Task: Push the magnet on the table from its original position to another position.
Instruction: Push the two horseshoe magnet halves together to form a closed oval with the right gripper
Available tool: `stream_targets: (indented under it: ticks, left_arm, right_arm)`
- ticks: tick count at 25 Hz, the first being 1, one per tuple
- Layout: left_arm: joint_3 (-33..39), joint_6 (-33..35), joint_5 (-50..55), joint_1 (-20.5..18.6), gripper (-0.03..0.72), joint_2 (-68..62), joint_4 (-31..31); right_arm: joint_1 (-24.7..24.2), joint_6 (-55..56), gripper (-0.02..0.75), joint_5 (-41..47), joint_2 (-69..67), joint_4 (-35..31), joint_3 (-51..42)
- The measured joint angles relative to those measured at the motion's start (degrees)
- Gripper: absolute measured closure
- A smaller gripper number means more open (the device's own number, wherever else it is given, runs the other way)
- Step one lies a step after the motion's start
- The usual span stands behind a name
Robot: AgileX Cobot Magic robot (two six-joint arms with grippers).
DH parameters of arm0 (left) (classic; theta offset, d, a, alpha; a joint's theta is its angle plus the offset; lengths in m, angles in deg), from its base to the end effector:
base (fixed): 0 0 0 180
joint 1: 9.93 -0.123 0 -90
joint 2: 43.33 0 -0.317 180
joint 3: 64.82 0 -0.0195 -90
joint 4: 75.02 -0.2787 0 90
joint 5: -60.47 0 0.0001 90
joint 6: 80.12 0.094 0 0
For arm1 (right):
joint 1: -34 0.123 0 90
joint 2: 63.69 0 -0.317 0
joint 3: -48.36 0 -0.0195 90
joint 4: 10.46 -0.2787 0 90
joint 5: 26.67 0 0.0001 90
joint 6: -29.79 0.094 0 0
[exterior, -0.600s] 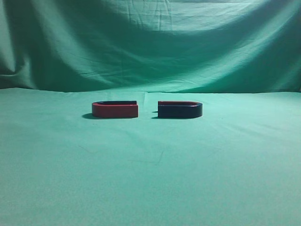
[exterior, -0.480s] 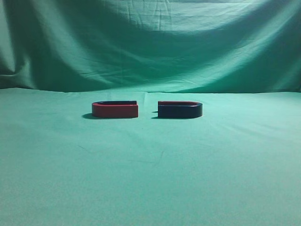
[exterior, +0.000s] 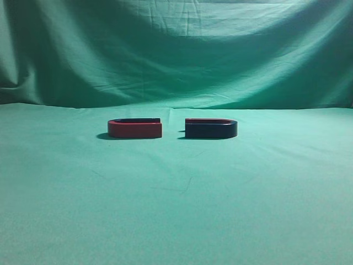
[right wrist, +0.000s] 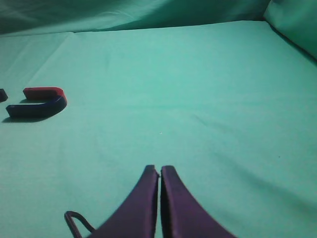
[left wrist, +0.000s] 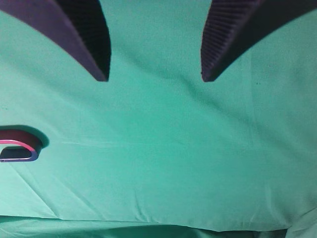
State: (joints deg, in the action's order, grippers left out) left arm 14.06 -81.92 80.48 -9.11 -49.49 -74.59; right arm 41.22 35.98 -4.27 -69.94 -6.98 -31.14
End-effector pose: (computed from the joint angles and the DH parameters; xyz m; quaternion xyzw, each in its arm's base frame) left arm 0.0515 -0.0010 0.1760 -0.0088 0.7936 -0.0171 0.6082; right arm 0.0505 0.0042 0.1683 -0.0232 0.8092 0.0428 0.5855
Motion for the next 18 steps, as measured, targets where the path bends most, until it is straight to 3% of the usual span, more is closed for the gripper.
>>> stream_targets:
  ticks: [8, 11, 15, 18]
  left_arm:
    - [0.00, 0.00, 0.00, 0.00, 0.316, 0.00, 0.00]
    - [0.00, 0.00, 0.00, 0.00, 0.316, 0.00, 0.00]
    - [0.00, 0.00, 0.00, 0.00, 0.316, 0.00, 0.00]
    - [0.00, 0.00, 0.00, 0.00, 0.316, 0.00, 0.00]
  right_arm:
    - [0.00, 0.43, 0.738, -1.75, 0.00, -0.15, -0.09]
    - [0.00, 1.31, 0.738, -9.82, 0.00, -1.76, -0.22]
    - [0.00, 1.92, 0.738, -27.78, 0.00, -2.34, -0.22]
    - [0.00, 3.43, 0.738, -29.04, -0.66, -2.93, 1.12]
